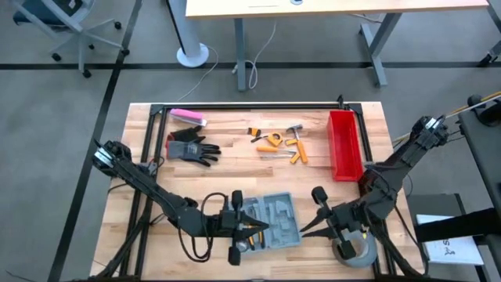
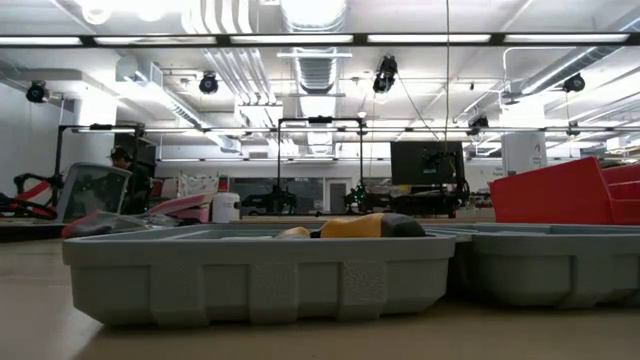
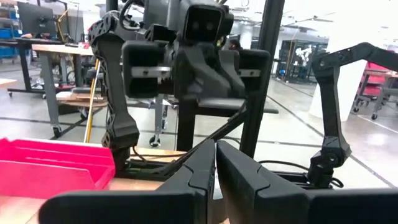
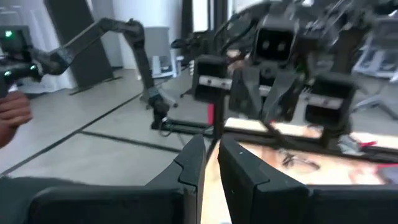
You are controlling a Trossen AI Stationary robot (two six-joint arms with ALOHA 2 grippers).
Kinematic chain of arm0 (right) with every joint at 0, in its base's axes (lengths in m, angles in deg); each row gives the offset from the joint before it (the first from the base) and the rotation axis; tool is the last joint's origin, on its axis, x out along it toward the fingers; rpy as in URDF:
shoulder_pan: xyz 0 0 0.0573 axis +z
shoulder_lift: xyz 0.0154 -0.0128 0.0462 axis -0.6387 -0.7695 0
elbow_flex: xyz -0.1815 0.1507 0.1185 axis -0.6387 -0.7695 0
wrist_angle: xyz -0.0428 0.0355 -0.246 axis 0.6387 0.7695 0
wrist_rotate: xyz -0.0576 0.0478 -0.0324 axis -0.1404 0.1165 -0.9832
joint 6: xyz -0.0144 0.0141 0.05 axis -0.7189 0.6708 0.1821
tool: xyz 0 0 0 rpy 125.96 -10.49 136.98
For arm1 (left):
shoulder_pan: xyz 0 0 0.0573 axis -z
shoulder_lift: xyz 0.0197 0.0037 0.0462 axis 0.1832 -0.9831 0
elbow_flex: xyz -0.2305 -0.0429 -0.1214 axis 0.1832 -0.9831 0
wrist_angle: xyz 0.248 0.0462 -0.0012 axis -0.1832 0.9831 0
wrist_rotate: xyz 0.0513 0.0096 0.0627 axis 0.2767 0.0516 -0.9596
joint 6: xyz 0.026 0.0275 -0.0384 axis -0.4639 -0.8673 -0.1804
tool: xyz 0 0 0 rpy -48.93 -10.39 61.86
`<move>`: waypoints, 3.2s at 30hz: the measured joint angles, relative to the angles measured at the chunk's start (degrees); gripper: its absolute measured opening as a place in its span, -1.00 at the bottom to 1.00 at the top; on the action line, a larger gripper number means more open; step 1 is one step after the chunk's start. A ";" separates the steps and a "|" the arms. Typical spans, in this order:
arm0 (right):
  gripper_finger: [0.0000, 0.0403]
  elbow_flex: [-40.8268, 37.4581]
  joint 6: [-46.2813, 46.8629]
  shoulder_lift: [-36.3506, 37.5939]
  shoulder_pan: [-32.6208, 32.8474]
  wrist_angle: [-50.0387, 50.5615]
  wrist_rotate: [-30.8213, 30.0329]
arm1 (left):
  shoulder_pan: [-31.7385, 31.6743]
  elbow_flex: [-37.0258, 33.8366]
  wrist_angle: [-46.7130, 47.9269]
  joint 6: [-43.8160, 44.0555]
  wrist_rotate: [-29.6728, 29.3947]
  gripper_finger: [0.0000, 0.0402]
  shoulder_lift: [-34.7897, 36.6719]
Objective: Prefit tool cases
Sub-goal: Put the pliers into the pre-fit tool case
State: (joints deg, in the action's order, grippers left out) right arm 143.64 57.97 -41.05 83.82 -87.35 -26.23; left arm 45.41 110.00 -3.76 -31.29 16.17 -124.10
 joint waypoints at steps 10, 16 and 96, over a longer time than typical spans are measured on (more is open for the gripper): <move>-0.88 -0.52 -1.37 -0.30 5.01 -2.02 -9.24 | -0.01 -4.34 -4.03 0.05 0.00 -0.90 0.78; -0.89 -0.63 0.36 -3.76 5.68 -2.03 -10.27 | -0.02 -6.67 -3.99 2.19 -0.03 -0.90 0.89; -0.88 10.62 10.13 -39.72 -15.11 14.80 12.90 | -1.49 -8.41 50.47 58.73 6.67 -0.90 -3.81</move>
State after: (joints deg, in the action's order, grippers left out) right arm 154.26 68.10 -80.77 68.71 -72.55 -13.33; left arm 43.92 101.59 46.71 27.44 22.84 -127.91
